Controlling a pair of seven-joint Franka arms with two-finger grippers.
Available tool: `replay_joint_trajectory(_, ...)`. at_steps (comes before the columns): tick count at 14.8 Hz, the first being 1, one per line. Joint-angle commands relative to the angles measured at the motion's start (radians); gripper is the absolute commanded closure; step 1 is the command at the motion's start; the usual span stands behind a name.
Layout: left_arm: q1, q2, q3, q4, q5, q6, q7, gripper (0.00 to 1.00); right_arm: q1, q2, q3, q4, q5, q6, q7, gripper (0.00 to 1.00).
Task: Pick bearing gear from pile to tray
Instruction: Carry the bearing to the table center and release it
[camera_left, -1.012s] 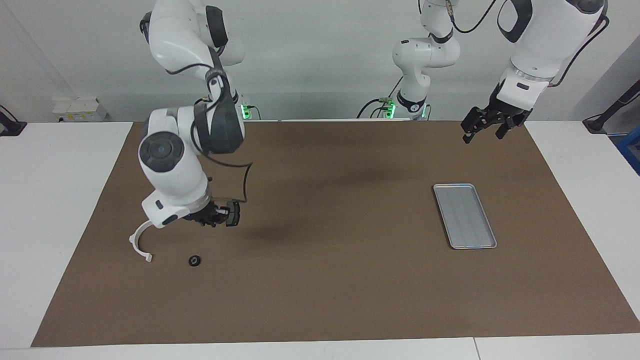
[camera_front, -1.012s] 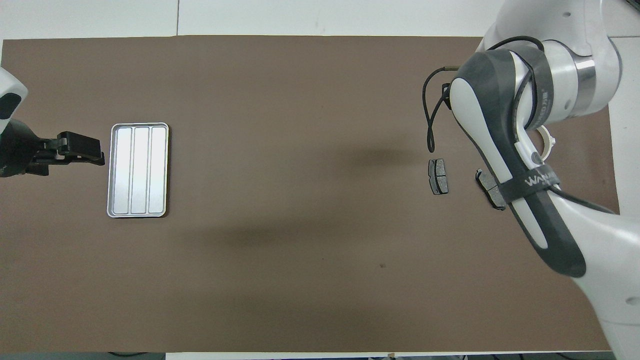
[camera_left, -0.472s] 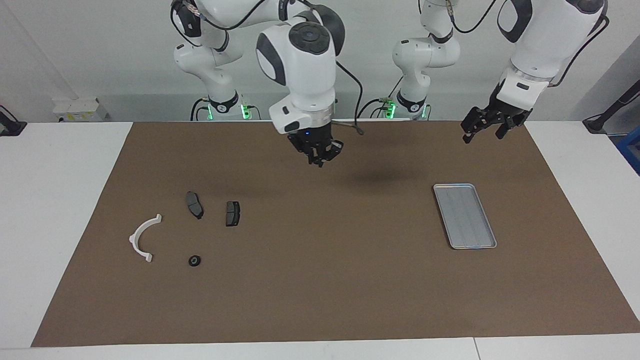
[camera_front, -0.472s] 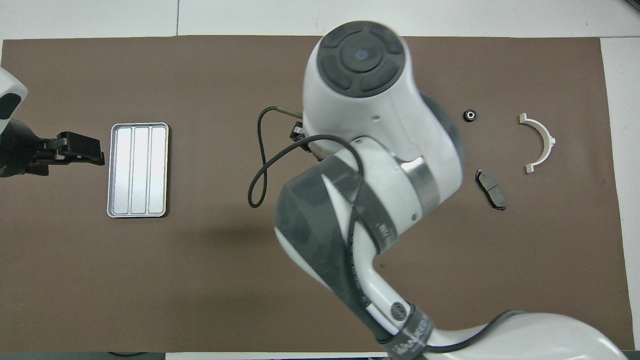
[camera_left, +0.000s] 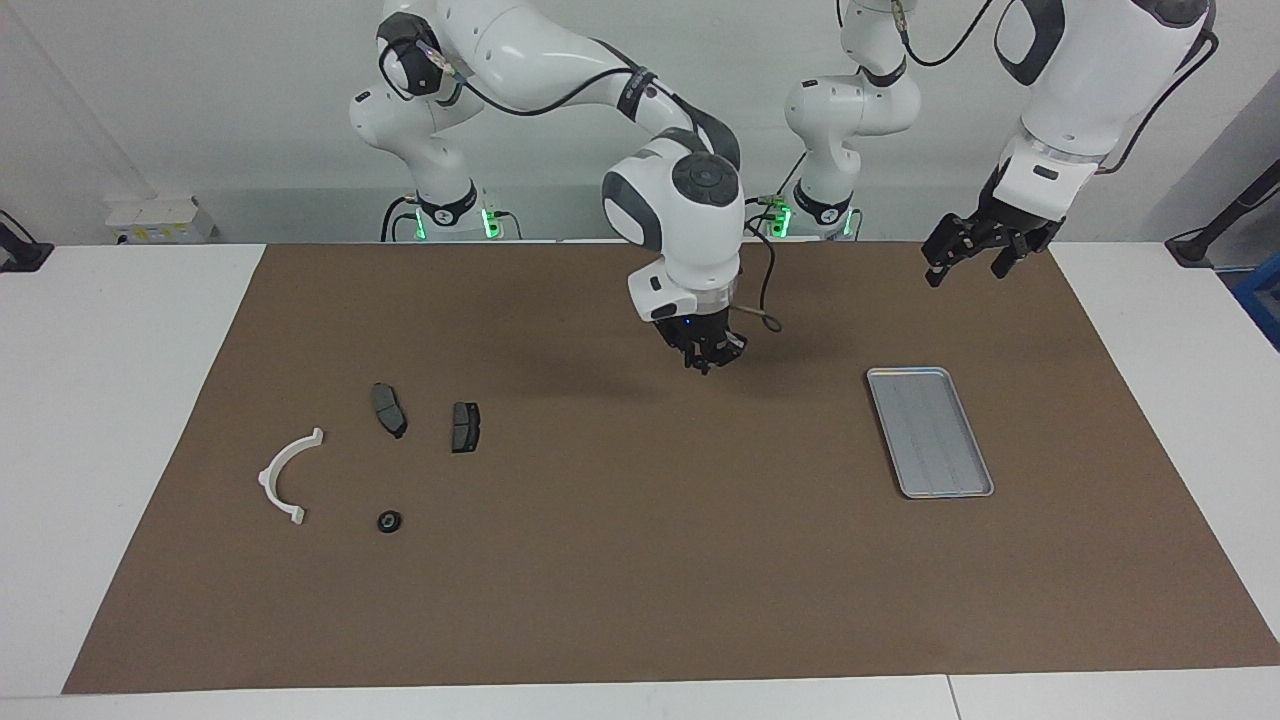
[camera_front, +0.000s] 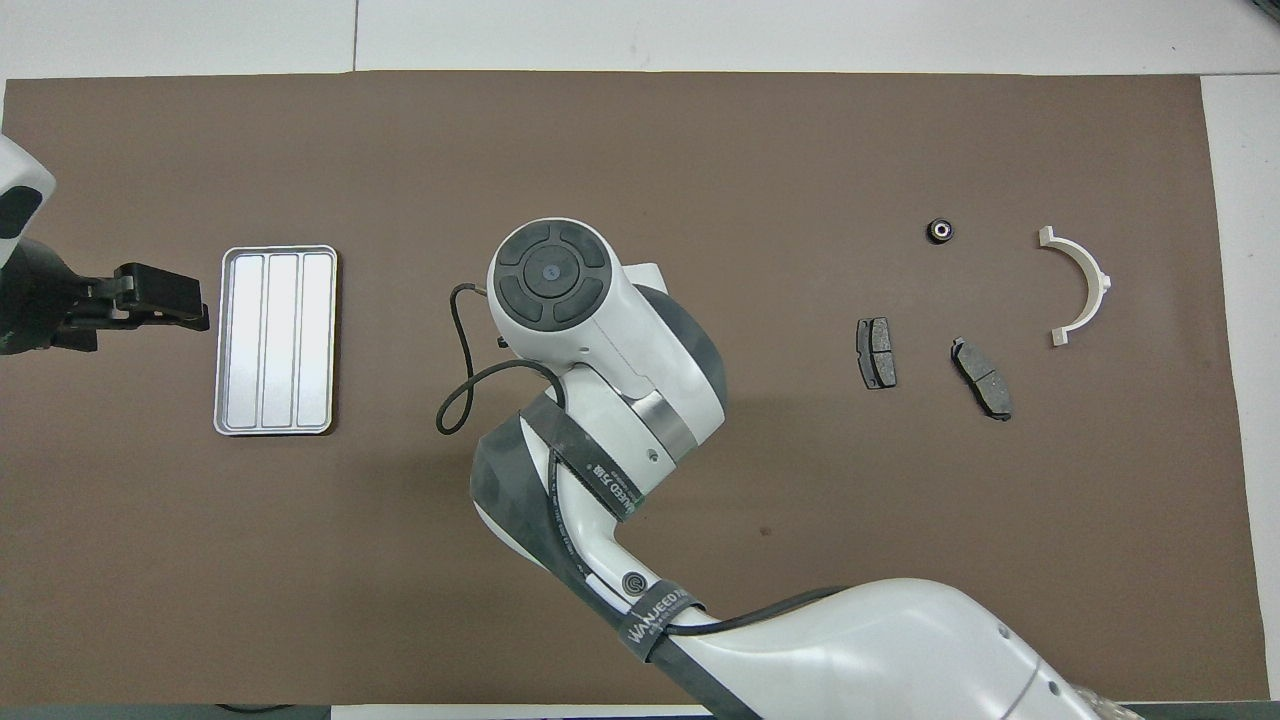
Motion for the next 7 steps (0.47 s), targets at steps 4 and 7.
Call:
replay_joint_trajectory(4, -0.004, -0.018, 0.007, -0.009, -0.015, -0.015, 0.004, 0.00, -0.003, 0.096, -0.005, -0.078, -0.048, 0.212, 0.043, 1.00)
replay_joint_trajectory(7, -0.004, -0.018, 0.007, -0.009, -0.015, -0.015, 0.004, 0.00, -0.010, 0.111, -0.005, -0.095, -0.078, 0.255, 0.041, 1.00)
